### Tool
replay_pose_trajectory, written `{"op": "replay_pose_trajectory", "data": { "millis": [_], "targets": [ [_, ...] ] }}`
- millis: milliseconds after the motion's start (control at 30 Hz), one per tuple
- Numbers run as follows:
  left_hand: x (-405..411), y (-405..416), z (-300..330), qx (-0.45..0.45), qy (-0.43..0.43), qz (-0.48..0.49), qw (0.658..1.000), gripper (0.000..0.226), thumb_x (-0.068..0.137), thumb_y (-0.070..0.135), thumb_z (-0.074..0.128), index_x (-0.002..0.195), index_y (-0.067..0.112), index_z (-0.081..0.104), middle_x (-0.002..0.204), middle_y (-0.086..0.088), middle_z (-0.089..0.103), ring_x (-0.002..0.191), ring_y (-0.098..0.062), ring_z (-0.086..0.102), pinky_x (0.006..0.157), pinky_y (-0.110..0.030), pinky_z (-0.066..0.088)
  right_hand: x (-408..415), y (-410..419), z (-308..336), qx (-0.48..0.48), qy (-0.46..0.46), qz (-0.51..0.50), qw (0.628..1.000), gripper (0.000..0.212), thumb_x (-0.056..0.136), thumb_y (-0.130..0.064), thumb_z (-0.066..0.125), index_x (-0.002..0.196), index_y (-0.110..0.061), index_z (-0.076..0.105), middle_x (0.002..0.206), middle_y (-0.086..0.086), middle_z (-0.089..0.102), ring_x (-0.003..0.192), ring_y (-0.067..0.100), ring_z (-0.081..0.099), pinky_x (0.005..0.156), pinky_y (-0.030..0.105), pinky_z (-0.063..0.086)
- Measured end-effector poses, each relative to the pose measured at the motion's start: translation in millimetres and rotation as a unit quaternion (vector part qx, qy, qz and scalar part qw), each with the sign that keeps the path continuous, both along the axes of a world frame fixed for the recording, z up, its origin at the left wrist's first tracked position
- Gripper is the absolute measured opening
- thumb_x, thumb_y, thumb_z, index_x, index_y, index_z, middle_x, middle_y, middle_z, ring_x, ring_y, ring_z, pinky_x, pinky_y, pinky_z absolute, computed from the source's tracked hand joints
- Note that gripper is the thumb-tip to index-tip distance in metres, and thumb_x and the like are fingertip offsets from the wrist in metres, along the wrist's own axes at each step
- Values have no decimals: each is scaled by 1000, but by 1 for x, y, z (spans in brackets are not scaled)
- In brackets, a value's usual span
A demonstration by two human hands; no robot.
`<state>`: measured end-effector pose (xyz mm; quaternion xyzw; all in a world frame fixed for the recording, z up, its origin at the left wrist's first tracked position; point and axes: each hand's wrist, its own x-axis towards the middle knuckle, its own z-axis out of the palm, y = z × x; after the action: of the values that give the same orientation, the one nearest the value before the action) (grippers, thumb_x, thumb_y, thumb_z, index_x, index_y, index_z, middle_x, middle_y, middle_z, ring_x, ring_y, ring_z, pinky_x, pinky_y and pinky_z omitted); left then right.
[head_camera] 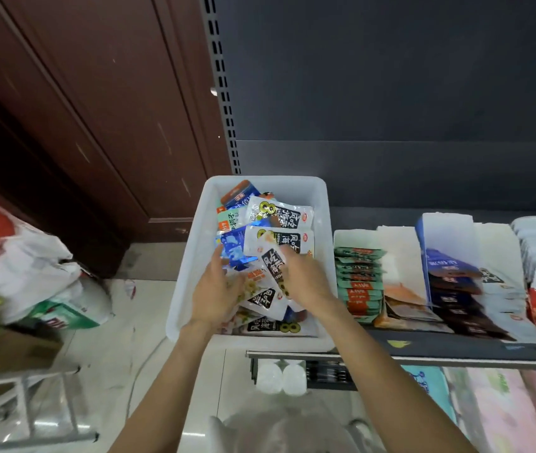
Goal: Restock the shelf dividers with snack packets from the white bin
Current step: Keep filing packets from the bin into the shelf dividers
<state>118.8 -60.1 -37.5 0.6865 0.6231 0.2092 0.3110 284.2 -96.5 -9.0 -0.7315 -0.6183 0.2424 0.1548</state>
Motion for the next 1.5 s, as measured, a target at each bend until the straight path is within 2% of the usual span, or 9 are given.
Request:
{"op": "replay_pose_trajectory", "data": {
  "millis": [100, 200, 367, 500, 633, 967, 1100, 1300, 1500],
  "targets": [
    [19, -9, 31, -85, -242, 27, 966, 55, 88, 26, 63, 137, 23, 39, 117, 6, 58, 103, -12, 58, 83, -27, 46, 18, -21, 28, 15, 456, -169, 874, 38, 93, 0, 52, 125, -18, 42, 108, 11, 67, 86, 15, 66, 66, 25, 51],
    [42, -19, 61, -155, -317, -84, 932, 25, 85, 18, 66, 109, 25, 62, 99, 0, 68, 90, -11, 66, 75, -20, 51, 39, -45, 44, 51, 609, -223, 760, 45, 90, 3, 56, 123, -25, 41, 104, 9, 70, 87, 14, 69, 67, 28, 55],
    [103, -37, 95, 12, -195, -265, 944, 24, 82, 13, 70, 84, 35, 62, 79, 17, 65, 72, 2, 60, 67, -11, 47, 100, -98, 70, 200, 506, -256, 799, 40, 87, -3, 63, 114, -27, 45, 98, 0, 72, 92, 14, 67, 81, 33, 52],
    [175, -55, 110, 208, -123, -378, 894, 9, 85, 20, 65, 93, 25, 64, 88, 20, 63, 79, 2, 60, 71, -22, 51, 169, -156, 88, 314, 277, -250, 873, 18, 85, -16, 69, 97, -24, 59, 85, -2, 70, 77, 18, 65, 74, 32, 53],
    [262, -78, 113, 346, -122, -420, 830, 5, 87, 19, 62, 91, 21, 64, 94, 10, 60, 77, -4, 57, 61, -23, 46, 230, -205, 85, 400, 176, -273, 857, 15, 85, -14, 67, 92, -28, 64, 90, -13, 68, 84, 8, 64, 79, 24, 49],
    [373, -87, 56, 287, 39, -432, 854, 12, 91, 26, 55, 97, 24, 66, 102, 7, 67, 102, -16, 59, 104, -35, 24, 309, -207, 11, 386, 73, -361, 846, 10, 87, -8, 65, 93, -16, 69, 89, -5, 68, 81, 11, 64, 76, 10, 46],
    [368, -91, 50, 250, 163, -437, 848, 22, 93, 31, 50, 111, 30, 64, 118, 8, 60, 123, -15, 41, 114, -47, -2, 319, -186, -16, 333, -130, -260, 897, 18, 83, -3, 67, 94, -15, 74, 92, -1, 73, 83, 16, 66, 83, 28, 48],
    [353, -97, 43, 239, 198, -457, 834, 26, 93, 37, 51, 115, 30, 62, 123, 8, 59, 124, -14, 41, 113, -46, -2, 317, -169, -24, 194, -329, -155, 911, 29, 59, -4, 82, 84, -19, 78, 86, 7, 69, 76, 29, 56, 58, 34, 46],
    [313, -98, 50, 259, -9, -384, 886, 23, 90, 33, 51, 104, 24, 66, 103, 8, 67, 99, -13, 58, 91, -26, 38, 286, -171, 3, 234, -90, -187, 950, 38, 76, 11, 58, 105, -10, 71, 100, 9, 63, 85, 24, 60, 72, 31, 52]
  ]
}}
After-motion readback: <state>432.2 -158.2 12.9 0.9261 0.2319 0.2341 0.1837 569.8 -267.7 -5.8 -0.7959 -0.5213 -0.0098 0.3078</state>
